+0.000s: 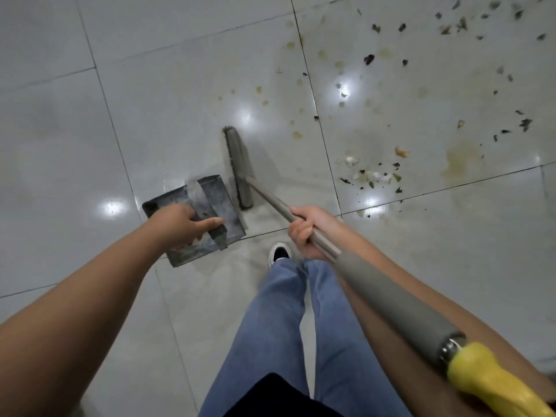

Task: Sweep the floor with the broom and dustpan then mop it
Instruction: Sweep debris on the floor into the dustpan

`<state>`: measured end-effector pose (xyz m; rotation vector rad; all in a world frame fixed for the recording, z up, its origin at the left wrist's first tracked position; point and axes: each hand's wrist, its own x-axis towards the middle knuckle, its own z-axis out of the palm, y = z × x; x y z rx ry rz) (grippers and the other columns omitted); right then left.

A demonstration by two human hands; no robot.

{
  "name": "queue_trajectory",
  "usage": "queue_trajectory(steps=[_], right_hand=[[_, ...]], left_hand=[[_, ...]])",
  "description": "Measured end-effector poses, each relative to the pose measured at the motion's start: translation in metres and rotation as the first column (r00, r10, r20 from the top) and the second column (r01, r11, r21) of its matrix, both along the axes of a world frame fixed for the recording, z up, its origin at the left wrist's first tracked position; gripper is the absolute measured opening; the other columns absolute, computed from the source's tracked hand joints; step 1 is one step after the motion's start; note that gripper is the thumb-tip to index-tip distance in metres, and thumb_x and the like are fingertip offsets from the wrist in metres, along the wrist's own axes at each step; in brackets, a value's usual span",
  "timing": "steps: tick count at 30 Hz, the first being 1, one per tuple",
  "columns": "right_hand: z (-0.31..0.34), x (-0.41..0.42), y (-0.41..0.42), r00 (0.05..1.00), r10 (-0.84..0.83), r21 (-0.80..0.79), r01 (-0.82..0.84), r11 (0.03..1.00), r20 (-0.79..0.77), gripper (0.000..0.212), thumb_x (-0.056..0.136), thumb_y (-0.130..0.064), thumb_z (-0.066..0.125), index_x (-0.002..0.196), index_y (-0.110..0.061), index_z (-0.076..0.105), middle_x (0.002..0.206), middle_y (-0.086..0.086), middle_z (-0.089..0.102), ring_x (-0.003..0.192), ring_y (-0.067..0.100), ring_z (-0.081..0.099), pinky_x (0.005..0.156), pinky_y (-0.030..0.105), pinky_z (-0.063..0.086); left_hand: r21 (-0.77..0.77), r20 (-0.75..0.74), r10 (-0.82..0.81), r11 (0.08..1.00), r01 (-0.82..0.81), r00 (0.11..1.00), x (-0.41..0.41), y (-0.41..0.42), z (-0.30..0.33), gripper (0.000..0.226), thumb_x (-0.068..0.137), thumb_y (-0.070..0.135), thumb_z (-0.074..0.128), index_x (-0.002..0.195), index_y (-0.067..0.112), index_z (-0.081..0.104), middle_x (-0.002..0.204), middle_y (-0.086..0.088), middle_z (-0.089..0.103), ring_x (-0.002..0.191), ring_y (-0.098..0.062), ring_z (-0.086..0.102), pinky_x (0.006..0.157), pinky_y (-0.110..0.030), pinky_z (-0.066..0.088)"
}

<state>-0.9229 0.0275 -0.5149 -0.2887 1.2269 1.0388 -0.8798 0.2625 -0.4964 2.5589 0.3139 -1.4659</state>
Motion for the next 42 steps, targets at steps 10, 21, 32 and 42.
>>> queue_trajectory(steps=[10,21,32,42], right_hand=[[-0.012,0.008,-0.129,0.997,-0.058,-0.121,0.050,0.991,-0.060,0.041,0.099,-0.034,0.035,0.065,-0.011,0.039,0.033,-0.003,0.034,0.019,0.001,0.035,0.023,0.012,0.030],[0.039,0.008,-0.216,0.998,-0.024,-0.255,0.010,0.967,-0.052,0.055,0.096,-0.037,0.042,0.049,-0.009,0.043,0.031,-0.004,0.034,0.018,0.002,0.032,0.021,0.010,0.025],[-0.006,0.124,-0.147,0.853,-0.516,0.065,0.512,0.857,0.076,0.049,0.098,-0.024,0.038,0.055,-0.004,0.045,0.032,0.002,0.040,0.018,0.005,0.040,0.033,0.012,0.041],[0.018,0.084,-0.185,0.933,-0.359,-0.357,0.333,0.873,-0.008,0.028,0.095,-0.024,0.047,0.071,-0.012,0.040,0.034,-0.004,0.039,0.020,0.001,0.037,0.026,0.010,0.034]], left_hand=[[0.065,-0.001,0.022,0.998,-0.022,1.000,0.017,-0.022,0.011,0.057,0.077,0.061,0.058,0.063,0.006,0.060,0.051,-0.005,0.056,0.050,-0.020,0.053,0.056,-0.029,0.044],[0.052,0.049,-0.113,0.993,0.110,0.992,0.074,-0.095,0.037,0.055,0.080,0.060,0.055,0.062,0.009,0.060,0.050,-0.003,0.056,0.051,-0.018,0.053,0.051,-0.026,0.038],[0.012,0.015,-0.264,0.964,0.264,0.964,0.127,-0.122,0.017,0.059,0.078,0.062,0.055,0.074,0.003,0.061,0.066,-0.015,0.066,0.053,-0.020,0.057,0.055,-0.027,0.045],[-0.001,0.049,-0.362,0.932,0.362,0.931,0.210,-0.111,0.023,0.065,0.079,0.065,0.052,0.086,0.002,0.063,0.067,-0.011,0.060,0.057,-0.019,0.054,0.060,-0.031,0.044]])
